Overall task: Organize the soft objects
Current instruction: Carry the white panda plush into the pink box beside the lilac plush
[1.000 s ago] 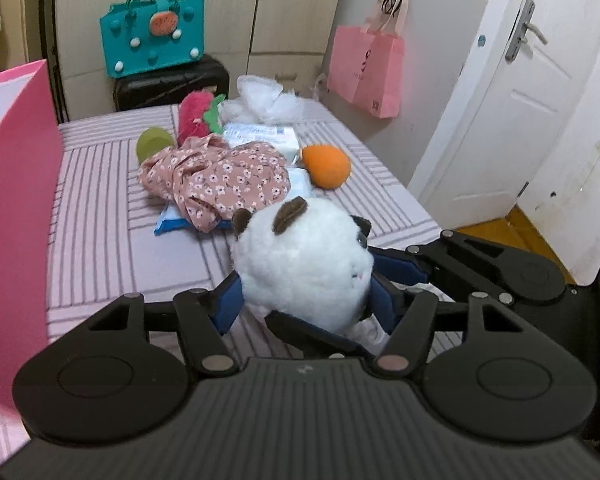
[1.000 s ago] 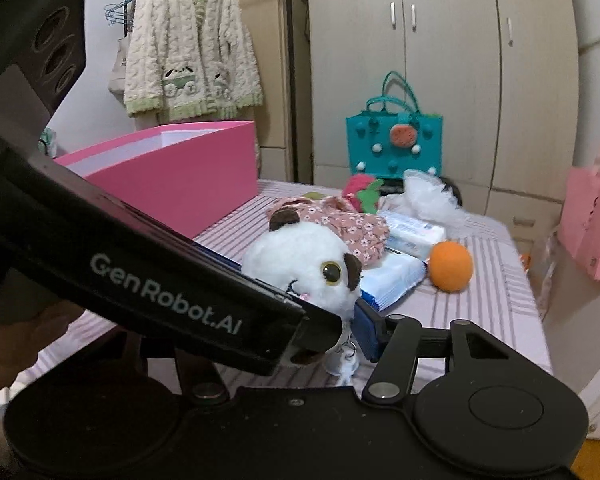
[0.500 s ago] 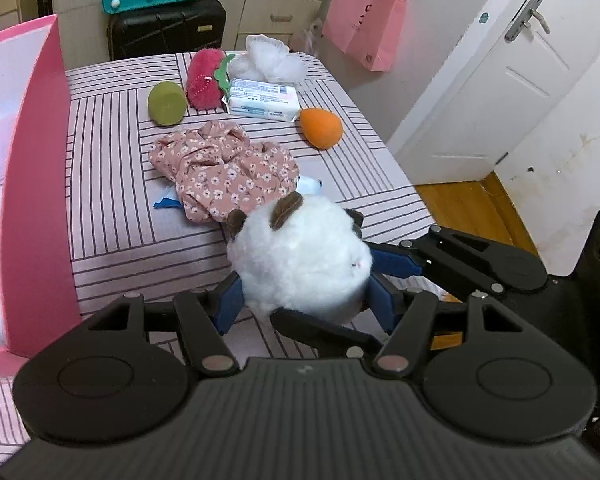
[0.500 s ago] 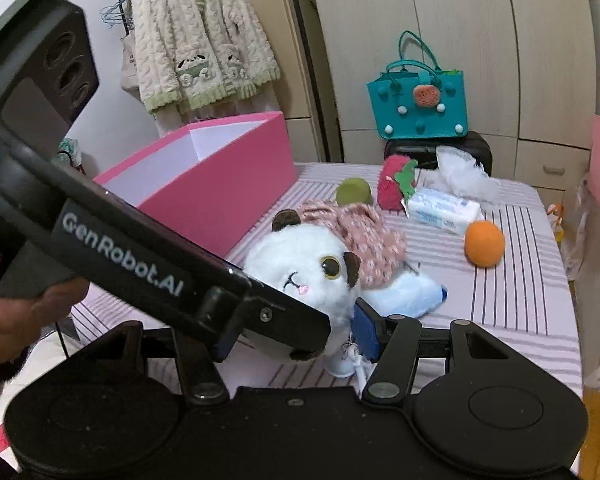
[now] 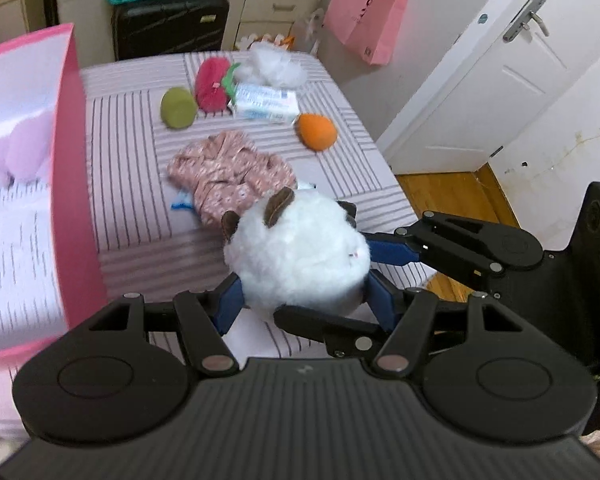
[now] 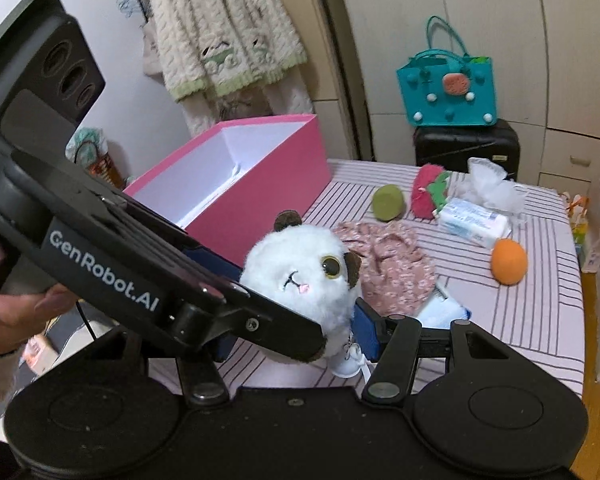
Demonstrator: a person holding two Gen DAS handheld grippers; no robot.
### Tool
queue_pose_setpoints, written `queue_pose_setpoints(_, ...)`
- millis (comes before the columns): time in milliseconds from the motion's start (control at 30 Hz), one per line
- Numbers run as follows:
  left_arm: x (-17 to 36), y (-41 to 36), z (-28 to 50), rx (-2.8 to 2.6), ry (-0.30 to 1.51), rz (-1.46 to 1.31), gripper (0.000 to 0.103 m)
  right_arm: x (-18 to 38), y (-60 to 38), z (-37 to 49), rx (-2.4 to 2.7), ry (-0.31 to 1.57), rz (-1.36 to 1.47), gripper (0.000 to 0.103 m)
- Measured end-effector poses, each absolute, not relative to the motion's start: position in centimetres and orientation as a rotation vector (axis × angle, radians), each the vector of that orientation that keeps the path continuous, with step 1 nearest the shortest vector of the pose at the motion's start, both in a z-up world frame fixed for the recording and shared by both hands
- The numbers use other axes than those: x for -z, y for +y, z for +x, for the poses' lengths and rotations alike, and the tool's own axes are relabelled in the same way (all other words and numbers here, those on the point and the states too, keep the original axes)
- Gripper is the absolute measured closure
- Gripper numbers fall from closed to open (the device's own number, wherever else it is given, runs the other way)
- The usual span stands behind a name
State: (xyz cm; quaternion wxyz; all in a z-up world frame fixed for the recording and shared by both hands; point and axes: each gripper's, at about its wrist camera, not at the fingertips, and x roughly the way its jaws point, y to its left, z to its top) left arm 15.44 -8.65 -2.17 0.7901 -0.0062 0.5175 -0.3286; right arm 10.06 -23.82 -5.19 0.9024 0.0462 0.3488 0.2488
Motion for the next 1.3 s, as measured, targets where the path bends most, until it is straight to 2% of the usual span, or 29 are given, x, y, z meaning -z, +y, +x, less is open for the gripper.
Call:
queue_pose_setpoints(367,0.7,-6.3,15.2,0.677,1.160,-0.043,0.039,3.4,-22.1,10.4,-0.584,0.785,0.121,0.040)
queue_pose_setpoints(933,-2.0,0.4,12.4,0.641,1.202,-0.165,0.031,-0.8,-16.9,8.9,-0.730,0.884,0.083,0.040)
queue_pose_setpoints(1067,-3.4,2.6,11.2,0.610,1.171,-0.191,0.031,-2.5,-15.1,8.4,-0.772,0.863,0.043,0.040)
queue_pose_setpoints(1300,-6.9,6.0,10.2,0.552,1.015,-0.204,0.030,-6.0,-11.9,8.6,-0.828,0.737,-0.023,0.040)
